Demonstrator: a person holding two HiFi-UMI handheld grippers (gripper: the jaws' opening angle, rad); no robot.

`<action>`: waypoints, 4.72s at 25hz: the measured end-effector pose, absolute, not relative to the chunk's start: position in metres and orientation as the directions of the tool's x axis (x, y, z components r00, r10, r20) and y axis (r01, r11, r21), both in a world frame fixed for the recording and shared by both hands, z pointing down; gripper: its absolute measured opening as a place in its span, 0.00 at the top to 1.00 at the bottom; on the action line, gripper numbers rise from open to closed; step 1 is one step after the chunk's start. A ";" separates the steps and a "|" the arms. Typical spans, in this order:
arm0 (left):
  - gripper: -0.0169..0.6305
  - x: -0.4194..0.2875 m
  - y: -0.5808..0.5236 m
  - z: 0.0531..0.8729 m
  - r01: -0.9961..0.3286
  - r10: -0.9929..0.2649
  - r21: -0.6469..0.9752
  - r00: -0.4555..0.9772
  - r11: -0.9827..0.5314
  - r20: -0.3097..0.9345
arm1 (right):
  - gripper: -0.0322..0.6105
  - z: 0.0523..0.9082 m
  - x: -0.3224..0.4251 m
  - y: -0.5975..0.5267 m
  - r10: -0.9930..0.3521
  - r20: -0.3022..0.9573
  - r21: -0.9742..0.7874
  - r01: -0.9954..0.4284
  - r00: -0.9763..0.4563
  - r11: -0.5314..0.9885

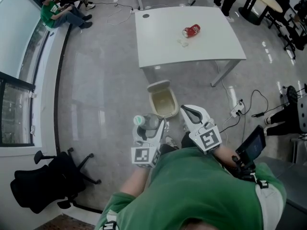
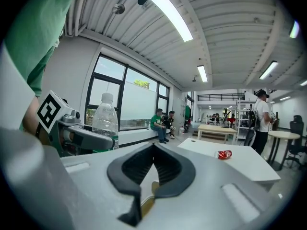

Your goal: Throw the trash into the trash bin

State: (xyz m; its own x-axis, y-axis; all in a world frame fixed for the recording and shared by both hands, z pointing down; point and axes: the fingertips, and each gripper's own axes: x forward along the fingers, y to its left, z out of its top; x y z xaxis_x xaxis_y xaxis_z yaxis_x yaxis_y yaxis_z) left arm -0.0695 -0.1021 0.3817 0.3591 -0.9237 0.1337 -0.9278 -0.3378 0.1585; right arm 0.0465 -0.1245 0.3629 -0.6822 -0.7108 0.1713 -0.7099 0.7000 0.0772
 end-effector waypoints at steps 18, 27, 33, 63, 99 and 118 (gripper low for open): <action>0.46 -0.064 -0.172 0.411 -0.949 -0.925 0.150 0.305 -0.276 0.228 | 0.95 0.392 0.047 -0.210 -0.661 0.219 0.100 -0.658 -0.718 0.747; 0.46 -0.064 -0.197 0.458 -0.957 -0.915 0.106 0.290 -0.271 0.279 | 0.95 0.442 0.041 -0.236 -0.613 0.290 0.027 -0.634 -0.735 0.773; 0.46 -0.059 -0.216 0.495 -0.962 -0.902 0.117 0.273 -0.248 0.334 | 0.95 0.480 0.039 -0.255 -0.573 0.354 0.032 -0.602 -0.740 0.798; 0.46 -0.042 -0.256 0.701 -0.978 -0.813 0.085 0.206 -0.192 0.544 | 0.95 0.720 0.041 -0.285 -0.369 0.601 -0.127 -0.541 -0.709 0.832; 0.45 -0.027 -0.279 0.935 -0.944 -0.706 -0.027 0.227 -0.329 0.671 | 0.95 0.881 0.053 -0.286 -0.271 0.709 -0.143 -0.509 -0.651 0.849; 0.44 -0.024 -0.269 0.971 -0.934 -0.618 -0.017 0.223 -0.358 0.754 | 0.95 0.887 0.065 -0.282 -0.270 0.718 -0.155 -0.526 -0.642 0.836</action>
State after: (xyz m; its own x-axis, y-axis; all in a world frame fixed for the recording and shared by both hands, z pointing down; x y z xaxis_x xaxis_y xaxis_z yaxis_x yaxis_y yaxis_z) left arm -0.0238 -0.2689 0.9709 0.2233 -0.6183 0.7536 -0.9337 -0.3576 -0.0166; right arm 0.0648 -0.2823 0.8867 -0.6416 -0.2704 0.7178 -0.5259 0.8363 -0.1551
